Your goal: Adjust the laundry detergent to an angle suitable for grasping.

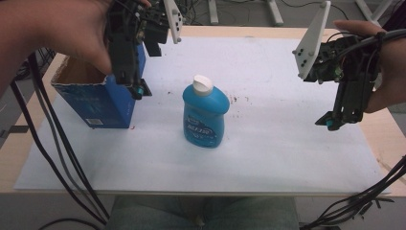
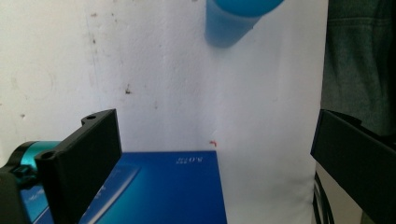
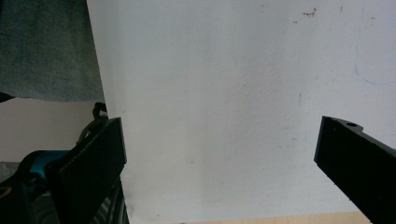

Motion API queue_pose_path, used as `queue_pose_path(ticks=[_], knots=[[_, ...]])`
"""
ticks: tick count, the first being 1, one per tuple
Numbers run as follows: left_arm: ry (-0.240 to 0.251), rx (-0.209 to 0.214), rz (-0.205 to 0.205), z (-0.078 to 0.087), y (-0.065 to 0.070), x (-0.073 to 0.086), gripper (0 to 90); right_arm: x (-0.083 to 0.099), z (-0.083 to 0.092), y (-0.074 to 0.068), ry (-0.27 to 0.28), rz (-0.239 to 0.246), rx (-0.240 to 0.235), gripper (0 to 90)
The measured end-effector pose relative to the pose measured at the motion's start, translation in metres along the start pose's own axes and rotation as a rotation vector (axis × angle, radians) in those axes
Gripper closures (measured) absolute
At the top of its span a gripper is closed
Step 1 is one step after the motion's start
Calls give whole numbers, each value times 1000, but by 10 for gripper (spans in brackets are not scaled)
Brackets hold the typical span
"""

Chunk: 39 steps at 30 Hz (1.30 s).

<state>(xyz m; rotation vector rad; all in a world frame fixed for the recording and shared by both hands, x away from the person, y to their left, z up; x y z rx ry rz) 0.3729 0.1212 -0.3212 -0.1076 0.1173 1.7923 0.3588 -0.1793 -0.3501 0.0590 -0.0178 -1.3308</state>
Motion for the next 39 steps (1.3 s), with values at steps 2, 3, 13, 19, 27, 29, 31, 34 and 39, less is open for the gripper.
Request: queue_pose_path(ticks=[2, 3, 13, 19, 27, 29, 31, 34, 39], knots=[[-8, -8, 7, 4, -1, 3, 17, 0, 0, 0, 1, 0, 1, 12], [-12, -9, 13, 6, -1, 5, 17, 1, 0, 0, -2, -2, 0, 12], [-4, -24, 22, 21, -4, 8, 18, 1, 0, 2, 3, -7, 5, 12], [-21, -30, 32, 18, -3, 7, 18, 1, 1, 2, 14, -6, 6, 12], [-39, -16, 36, 18, 1, 4, 18, 3, 9, 6, 27, -20, 19, 12], [-40, -12, 36, 18, 2, 4, 18, 4, 12, 8, 21, -19, 18, 12], [-43, -7, 38, 18, 2, 4, 18, 5, 14, 9, 21, -23, 18, 12], [-48, -6, 45, 18, 0, 4, 18, 4, 14, 11, 19, -19, 9, 12], [-38, -3, 44, 16, -1, 4, 18, 4, 9, 20, 8, -18, -15, 12]])
Point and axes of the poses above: each handheld gripper's, and its own axes: z roughly backward along the jaws, x roughly out of its underside, y roughly to its right, the point moved 8 cm from there along -z, roughly forward along the jaws, and after that the axes turned 13 degrees about z, right-handed, at the moved point
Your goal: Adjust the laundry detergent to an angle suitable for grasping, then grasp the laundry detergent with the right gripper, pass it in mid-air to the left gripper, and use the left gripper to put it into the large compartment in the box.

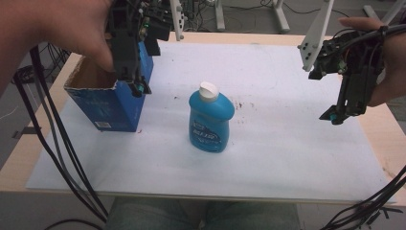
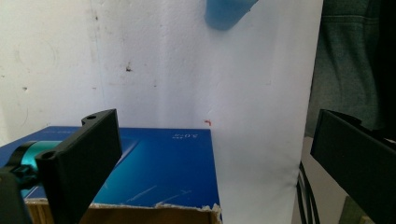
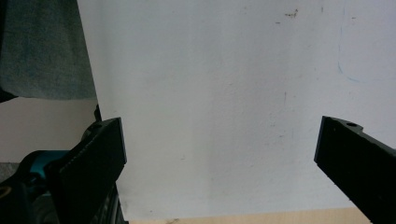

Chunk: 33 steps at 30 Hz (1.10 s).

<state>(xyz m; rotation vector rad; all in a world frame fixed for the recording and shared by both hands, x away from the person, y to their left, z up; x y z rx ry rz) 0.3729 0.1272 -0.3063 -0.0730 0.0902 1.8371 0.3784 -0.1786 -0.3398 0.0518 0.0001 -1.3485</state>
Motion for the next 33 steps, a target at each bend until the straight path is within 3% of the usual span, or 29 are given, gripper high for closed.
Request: queue_pose_path(ticks=[6, 13, 26, 33], knots=[[-1, 4, 9, -3, -2, -1, 18, -7, -2, 19, 3, 2, -11, 12], [-3, 7, 27, -4, -5, 2, 18, -14, -10, 28, 7, 22, -23, 12], [-19, 0, 34, -7, -7, 2, 18, -10, -5, 26, 18, 17, -2, 12], [-23, 2, 31, -7, -2, -1, 18, -10, -2, 10, 67, -9, 11, 12]])
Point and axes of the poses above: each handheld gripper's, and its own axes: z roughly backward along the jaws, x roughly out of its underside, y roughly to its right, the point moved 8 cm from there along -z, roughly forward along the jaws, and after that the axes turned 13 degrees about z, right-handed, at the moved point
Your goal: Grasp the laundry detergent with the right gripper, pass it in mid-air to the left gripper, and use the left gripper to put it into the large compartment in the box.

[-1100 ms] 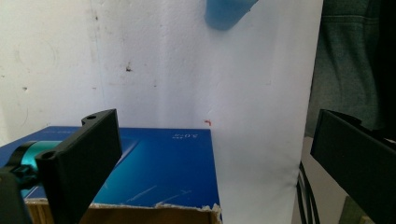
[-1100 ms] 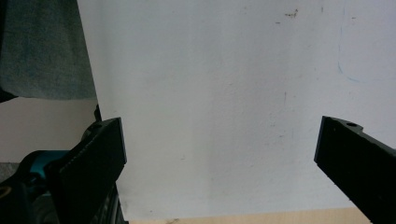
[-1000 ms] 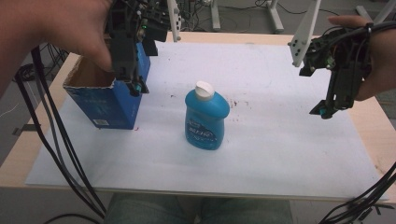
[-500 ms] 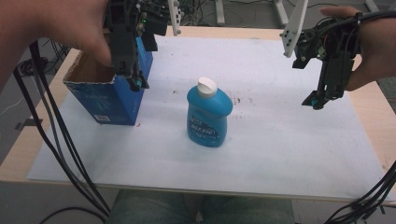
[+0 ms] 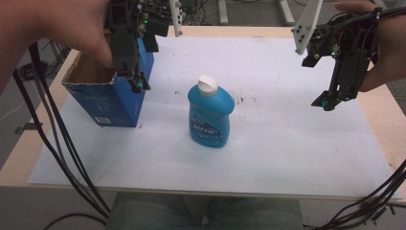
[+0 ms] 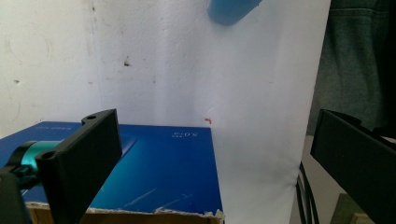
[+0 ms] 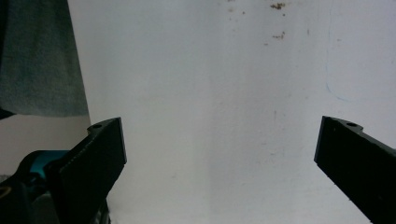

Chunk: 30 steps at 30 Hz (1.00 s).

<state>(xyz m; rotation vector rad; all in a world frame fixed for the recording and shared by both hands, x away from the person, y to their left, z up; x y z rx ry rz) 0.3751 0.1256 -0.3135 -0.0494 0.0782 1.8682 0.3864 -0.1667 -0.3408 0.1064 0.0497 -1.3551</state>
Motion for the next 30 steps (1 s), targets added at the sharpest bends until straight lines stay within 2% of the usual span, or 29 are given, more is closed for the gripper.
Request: queue_pose_path(ticks=[8, 12, 18, 24, 30], knots=[[0, 1, -23, 2, 2, -2, 18, -15, -6, -30, 155, -48, -7, 12], [-1, 0, -28, 2, 4, -2, 18, -27, -13, -40, 241, -68, 6, 12], [3, 4, -36, 3, 5, -1, 18, -37, -28, -44, 308, -109, 40, 11], [9, 9, -35, 1, 6, 3, 18, -47, -43, -42, 411, -166, 62, 12], [13, 16, -37, 0, 6, 4, 18, -53, -62, -38, 478, -215, 61, 12]])
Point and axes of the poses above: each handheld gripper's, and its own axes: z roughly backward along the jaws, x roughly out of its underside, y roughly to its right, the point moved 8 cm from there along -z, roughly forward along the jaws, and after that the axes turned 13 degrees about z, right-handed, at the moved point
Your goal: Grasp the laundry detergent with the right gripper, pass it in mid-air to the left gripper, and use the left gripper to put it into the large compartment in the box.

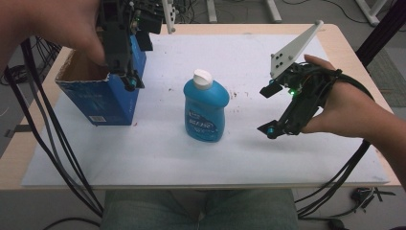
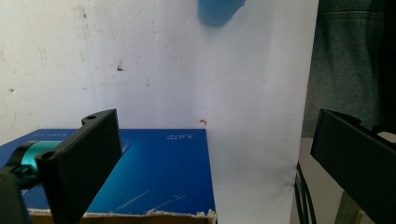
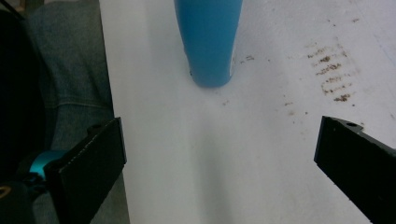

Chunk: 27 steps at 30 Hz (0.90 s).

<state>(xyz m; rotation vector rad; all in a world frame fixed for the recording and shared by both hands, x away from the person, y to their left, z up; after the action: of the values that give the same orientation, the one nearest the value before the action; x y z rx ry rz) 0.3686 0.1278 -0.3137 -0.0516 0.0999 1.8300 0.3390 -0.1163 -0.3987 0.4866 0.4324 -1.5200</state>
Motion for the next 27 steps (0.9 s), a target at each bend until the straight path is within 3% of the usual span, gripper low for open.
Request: queue_pose_path(ticks=[12, 27], knots=[[6, 3, -3, 0, -2, -3, 18, -11, -23, 3, 95, -49, 20, 12], [6, 0, -8, 1, 0, -4, 18, -28, -50, 5, 196, -51, 27, 12]])
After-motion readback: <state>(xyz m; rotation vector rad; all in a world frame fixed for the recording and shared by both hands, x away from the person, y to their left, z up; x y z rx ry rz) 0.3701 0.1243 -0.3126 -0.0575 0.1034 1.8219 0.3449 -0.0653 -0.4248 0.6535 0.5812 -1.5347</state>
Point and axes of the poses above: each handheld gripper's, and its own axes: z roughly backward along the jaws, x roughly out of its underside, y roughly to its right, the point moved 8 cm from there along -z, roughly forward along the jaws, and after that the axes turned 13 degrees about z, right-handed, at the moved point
